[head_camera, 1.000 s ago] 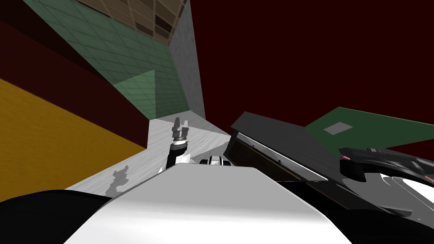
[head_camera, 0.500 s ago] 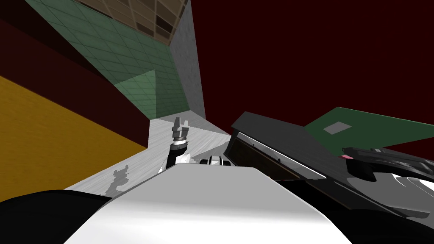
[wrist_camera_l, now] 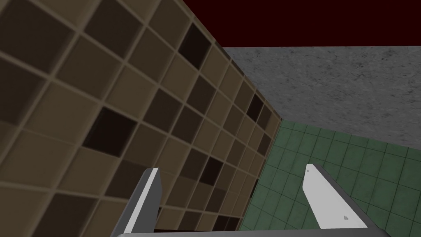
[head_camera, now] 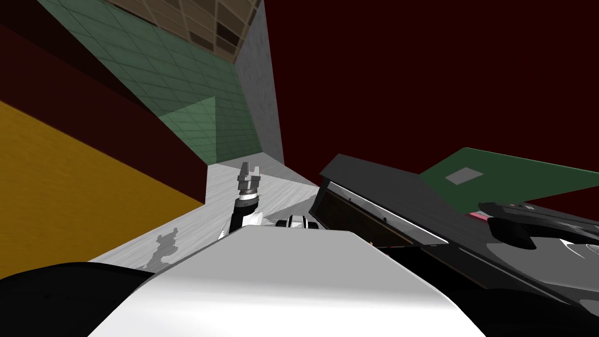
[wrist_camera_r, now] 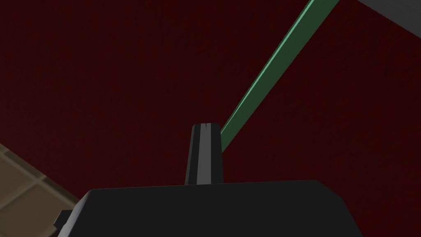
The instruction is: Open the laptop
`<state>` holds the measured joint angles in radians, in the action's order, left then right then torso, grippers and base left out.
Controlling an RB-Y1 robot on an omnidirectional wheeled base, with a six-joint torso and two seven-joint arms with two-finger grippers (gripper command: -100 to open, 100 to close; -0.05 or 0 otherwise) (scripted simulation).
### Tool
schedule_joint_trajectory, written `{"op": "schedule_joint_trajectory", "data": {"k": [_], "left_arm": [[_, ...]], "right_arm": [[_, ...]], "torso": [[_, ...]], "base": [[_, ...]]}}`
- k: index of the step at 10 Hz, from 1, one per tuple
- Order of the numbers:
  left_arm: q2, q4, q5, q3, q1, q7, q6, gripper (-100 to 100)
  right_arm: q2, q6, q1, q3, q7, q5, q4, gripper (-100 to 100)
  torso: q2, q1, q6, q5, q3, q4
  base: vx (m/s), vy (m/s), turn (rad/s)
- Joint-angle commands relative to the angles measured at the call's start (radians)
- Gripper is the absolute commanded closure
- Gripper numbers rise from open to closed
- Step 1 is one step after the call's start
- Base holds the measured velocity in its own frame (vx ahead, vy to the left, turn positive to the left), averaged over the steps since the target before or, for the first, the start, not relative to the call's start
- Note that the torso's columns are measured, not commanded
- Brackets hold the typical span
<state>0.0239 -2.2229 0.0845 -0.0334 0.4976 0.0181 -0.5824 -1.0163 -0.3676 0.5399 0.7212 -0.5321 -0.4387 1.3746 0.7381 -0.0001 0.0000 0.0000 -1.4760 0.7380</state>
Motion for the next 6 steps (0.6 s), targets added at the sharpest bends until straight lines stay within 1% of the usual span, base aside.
{"op": "schedule_joint_trajectory", "data": {"k": [1,2,4,6], "left_arm": [[0.0,0.0,0.0,0.0,0.0,0.0,0.0,0],[0.0,0.0,0.0,0.0,0.0,0.0,0.0,0],[0.0,0.0,0.0,0.0,0.0,0.0,0.0,0],[0.0,0.0,0.0,0.0,0.0,0.0,0.0,0]], "right_arm": [[-0.009,0.001,0.0,-0.001,0.006,0.018,-0.01,100],[-0.038,0.015,0.028,-0.004,0.002,0.028,0.007,-100],[-0.079,0.033,0.064,-0.007,-0.004,0.039,0.031,-100],[-0.109,0.047,0.089,-0.009,-0.008,0.047,0.049,-100]], "torso": [[0.0,0.0,0.0,0.0,0.0,0.0],[-0.001,0.0,0.0,0.0,0.0,0.0],[0.002,-0.003,-0.001,-0.001,0.001,0.0],[0.0,-0.001,0.0,-0.001,0.001,0.0]], "base": [[-0.006,0.003,-0.001],[-0.038,-0.034,0.0],[-0.069,-0.067,0.003],[-0.075,-0.062,0.004]]}}
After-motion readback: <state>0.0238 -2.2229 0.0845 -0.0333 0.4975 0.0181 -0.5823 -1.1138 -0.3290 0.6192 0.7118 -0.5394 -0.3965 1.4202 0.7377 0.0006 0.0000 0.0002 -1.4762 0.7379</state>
